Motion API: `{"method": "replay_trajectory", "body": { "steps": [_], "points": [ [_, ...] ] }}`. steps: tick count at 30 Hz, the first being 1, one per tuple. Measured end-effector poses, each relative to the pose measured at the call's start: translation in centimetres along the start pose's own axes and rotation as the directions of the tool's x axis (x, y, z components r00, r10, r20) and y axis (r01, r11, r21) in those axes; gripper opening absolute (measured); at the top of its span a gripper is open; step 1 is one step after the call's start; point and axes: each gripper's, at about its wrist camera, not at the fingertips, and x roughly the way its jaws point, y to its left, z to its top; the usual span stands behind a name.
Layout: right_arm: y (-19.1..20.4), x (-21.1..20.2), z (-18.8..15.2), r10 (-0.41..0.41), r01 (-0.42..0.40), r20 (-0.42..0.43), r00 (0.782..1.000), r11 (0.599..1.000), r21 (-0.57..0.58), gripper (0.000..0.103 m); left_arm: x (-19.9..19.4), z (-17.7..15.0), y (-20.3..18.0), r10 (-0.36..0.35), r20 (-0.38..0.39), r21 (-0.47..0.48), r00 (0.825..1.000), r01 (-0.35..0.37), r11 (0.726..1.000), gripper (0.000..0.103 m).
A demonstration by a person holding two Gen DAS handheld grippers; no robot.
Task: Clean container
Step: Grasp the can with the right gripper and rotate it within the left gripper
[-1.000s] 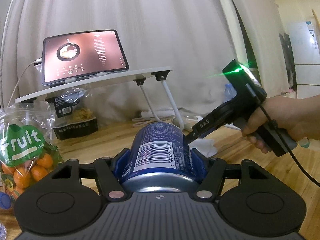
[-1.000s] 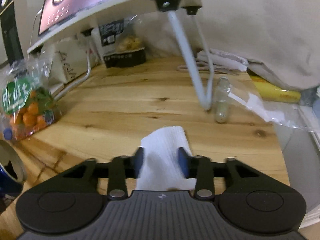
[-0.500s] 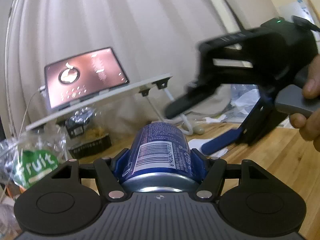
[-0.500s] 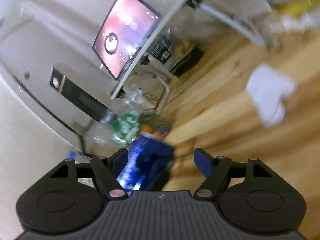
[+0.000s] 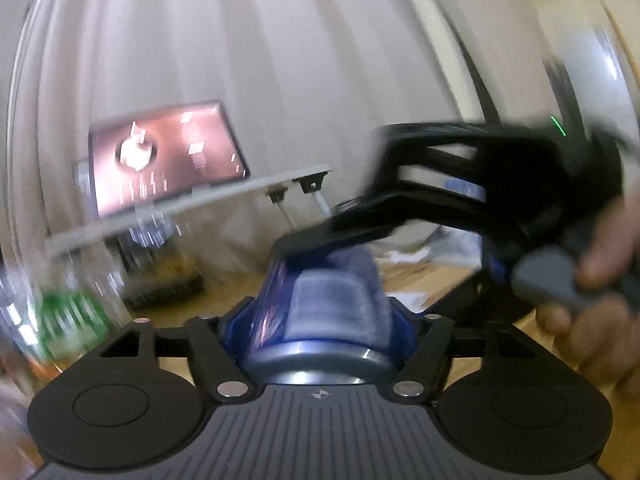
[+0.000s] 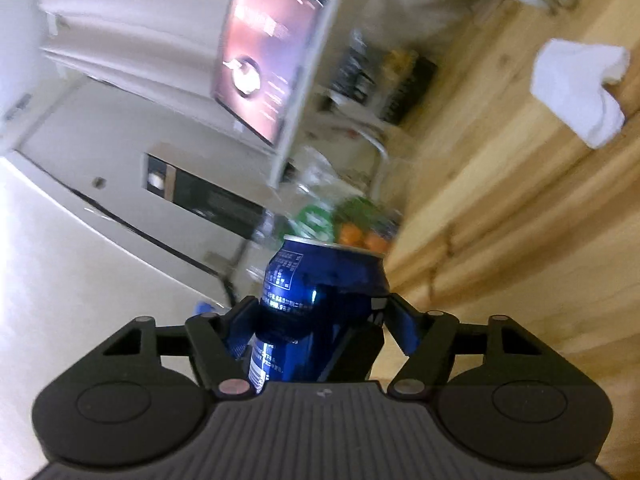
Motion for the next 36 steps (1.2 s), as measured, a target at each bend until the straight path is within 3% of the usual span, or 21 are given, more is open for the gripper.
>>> {"method": "replay_trajectory", "body": {
  "steps": [3, 6, 8, 9, 11, 14, 17, 18, 20, 22, 25, 30, 31, 36],
  "points": [
    [-0.5, -1.2, 0.1, 0.09, -0.092, 0.081, 0.993, 0.996, 0.015, 0.07, -0.1, 0.2, 2.2, -0.098, 0.027, -0.208, 0.995, 0.102, 0.973, 0.092],
    [-1.2, -1.8, 0.6, 0.139, -0.144, 0.09, 0.986, 0.989, 0.047, 0.07, -0.3, 0.2, 3.4, -0.163, 0.082, -0.328, 0.983, 0.181, 0.927, 0.092],
    [-1.5, -1.9, 0.6, 0.159, -0.163, 0.085, 0.984, 0.985, 0.05, 0.07, -0.3, 0.2, 3.6, -0.191, 0.102, -0.356, 0.976, 0.215, 0.909, 0.088],
    [-1.6, -2.0, 0.6, 0.167, -0.172, 0.084, 0.982, 0.984, 0.053, 0.07, -0.2, 0.2, 3.7, -0.201, 0.107, -0.365, 0.974, 0.227, 0.903, 0.077],
    [-2.0, -2.1, 0.5, 0.172, -0.178, 0.087, 0.981, 0.982, 0.068, 0.07, -0.1, 0.3, 3.6, -0.221, 0.109, -0.374, 0.969, 0.246, 0.894, 0.067],
    [-2.7, -2.2, 0.4, 0.166, -0.175, 0.099, 0.981, 0.98, 0.091, 0.071, 0.0, 0.3, 3.1, -0.225, 0.089, -0.343, 0.97, 0.242, 0.908, 0.067],
    [-2.8, -2.7, 0.2, 0.149, -0.158, 0.093, 0.984, 0.983, 0.094, 0.074, -0.1, 0.3, 2.2, -0.196, 0.062, -0.259, 0.979, 0.205, 0.944, 0.067],
    [-2.7, -2.8, 0.3, 0.127, -0.136, 0.095, 0.987, 0.987, 0.085, 0.081, -0.3, 0.4, 1.6, -0.175, 0.052, -0.2, 0.983, 0.182, 0.963, 0.067],
    [-2.4, -2.8, 0.5, 0.064, -0.07, 0.097, 0.993, 0.996, 0.061, 0.086, -0.4, 0.3, 0.2, -0.127, 0.033, -0.052, 0.991, 0.128, 0.99, 0.067],
    [-2.2, -2.8, 0.5, 0.034, -0.038, 0.08, 0.996, 0.998, 0.046, 0.086, -0.4, 0.1, -1.2, -0.082, 0.021, 0.092, 0.996, 0.08, 0.993, 0.067],
    [-1.9, -2.7, 0.4, 0.007, -0.009, 0.063, 0.998, 1.0, 0.027, 0.086, -0.3, -0.6, -3.1, -0.029, 0.028, 0.306, 0.999, 0.019, 0.952, 0.067],
    [-2.2, -2.5, 0.1, 0.0, -0.002, 0.046, 0.999, 0.999, 0.043, 0.085, -0.1, -1.7, -5.3, 0.035, 0.06, 0.545, 0.998, -0.062, 0.836, 0.067],
    [-2.3, -2.5, 0.1, 0.0, -0.001, 0.045, 0.999, 0.999, 0.038, 0.083, -0.1, -1.9, -5.3, 0.036, 0.06, 0.56, 0.998, -0.063, 0.826, 0.067],
    [-2.9, -2.1, 0.0, 0.025, -0.027, 0.027, 0.999, 0.998, 0.063, 0.08, 0.0, -2.0, -5.1, 0.027, 0.055, 0.561, 0.998, -0.053, 0.826, 0.067]
  ]
}}
